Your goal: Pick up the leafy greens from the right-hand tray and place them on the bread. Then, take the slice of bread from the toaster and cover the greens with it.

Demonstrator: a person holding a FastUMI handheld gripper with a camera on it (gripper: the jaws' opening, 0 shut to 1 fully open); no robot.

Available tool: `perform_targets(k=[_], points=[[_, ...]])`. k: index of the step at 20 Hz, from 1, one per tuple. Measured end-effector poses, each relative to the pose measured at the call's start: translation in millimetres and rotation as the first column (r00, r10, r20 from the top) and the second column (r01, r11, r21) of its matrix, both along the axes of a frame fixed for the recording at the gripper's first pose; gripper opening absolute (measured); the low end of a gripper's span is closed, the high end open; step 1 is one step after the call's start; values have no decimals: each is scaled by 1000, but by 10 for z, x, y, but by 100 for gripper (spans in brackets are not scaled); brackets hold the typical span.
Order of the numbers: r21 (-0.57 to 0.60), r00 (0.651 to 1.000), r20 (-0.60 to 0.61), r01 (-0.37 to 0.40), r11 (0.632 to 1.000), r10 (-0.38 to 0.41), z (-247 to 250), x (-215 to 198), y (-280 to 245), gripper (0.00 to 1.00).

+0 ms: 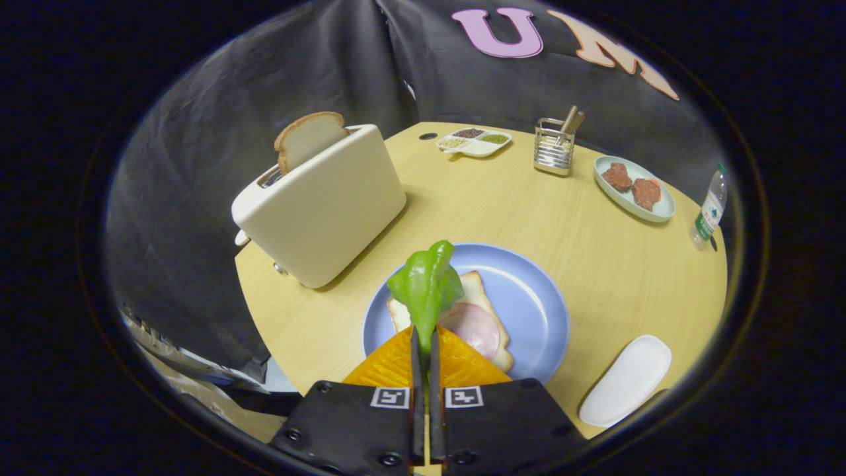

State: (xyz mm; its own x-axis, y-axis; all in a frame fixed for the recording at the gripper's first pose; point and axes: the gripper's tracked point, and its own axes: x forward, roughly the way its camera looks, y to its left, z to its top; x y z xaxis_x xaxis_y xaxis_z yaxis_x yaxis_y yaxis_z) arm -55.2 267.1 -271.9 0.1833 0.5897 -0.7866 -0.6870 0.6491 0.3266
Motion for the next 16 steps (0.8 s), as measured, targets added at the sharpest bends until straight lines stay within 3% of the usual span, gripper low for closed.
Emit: perform_targets(k=[4, 14, 16], points=[[-61, 1000, 24, -13, 998, 15, -154, 54, -26, 18], [-79, 999, 24, 30, 996, -29, -115, 100, -64, 98], [-76, 998, 34, 51, 996, -49, -33, 153, -75, 98]])
